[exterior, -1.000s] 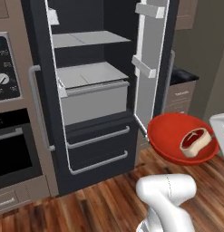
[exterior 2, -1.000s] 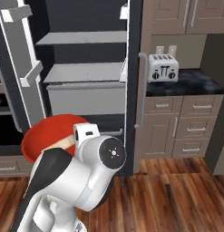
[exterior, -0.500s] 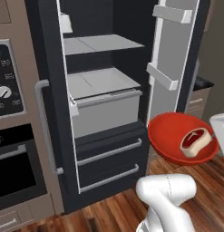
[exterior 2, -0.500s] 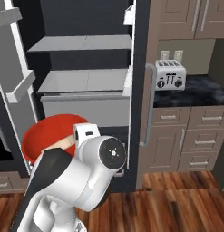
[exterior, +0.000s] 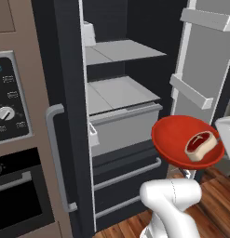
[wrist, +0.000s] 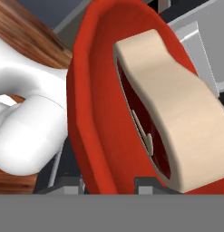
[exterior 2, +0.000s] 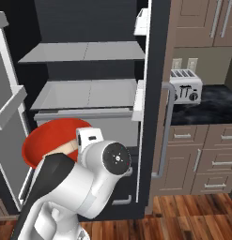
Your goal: Place one of the steaks on the plate and the other in the bowl. Then place the bowl in the fridge.
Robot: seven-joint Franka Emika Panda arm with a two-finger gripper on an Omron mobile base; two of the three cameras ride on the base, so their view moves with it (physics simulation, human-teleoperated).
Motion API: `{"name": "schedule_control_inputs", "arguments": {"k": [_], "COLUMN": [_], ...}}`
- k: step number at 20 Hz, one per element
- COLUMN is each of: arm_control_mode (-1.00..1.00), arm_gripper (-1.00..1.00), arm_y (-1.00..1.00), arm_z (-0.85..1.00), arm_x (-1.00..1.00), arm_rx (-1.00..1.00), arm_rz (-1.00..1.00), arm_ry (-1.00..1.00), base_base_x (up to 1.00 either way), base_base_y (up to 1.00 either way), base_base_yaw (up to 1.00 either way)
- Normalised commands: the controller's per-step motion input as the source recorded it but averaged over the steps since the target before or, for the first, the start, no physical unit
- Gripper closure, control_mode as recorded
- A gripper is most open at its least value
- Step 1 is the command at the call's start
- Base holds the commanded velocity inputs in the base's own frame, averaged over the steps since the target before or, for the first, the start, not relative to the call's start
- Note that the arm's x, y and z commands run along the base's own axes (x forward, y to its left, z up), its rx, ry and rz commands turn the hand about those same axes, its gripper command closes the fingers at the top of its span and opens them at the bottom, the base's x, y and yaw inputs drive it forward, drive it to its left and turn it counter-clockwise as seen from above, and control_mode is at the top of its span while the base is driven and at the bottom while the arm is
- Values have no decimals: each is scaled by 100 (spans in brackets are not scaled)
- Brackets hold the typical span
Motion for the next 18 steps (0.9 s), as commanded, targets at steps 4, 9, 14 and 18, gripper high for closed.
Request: {"name": "schedule_control_inputs", "arguments": {"k": [4, 9, 14, 18], "arm_control_mode": [100, 100, 100, 100], "arm_gripper": [100, 100, 100, 100], "arm_y": [0, 0, 0, 0], "arm_z": [0, 0, 0, 0], "arm_x": [0, 0, 0, 0], "arm_rx": [0, 0, 0, 0], "arm_rz": [0, 0, 0, 0], "arm_ry": [0, 0, 0, 0], "base_base_x": [60, 63, 68, 68], "base_base_y": [29, 30, 39, 42], "base_base_yaw": [0, 0, 0, 0]}}
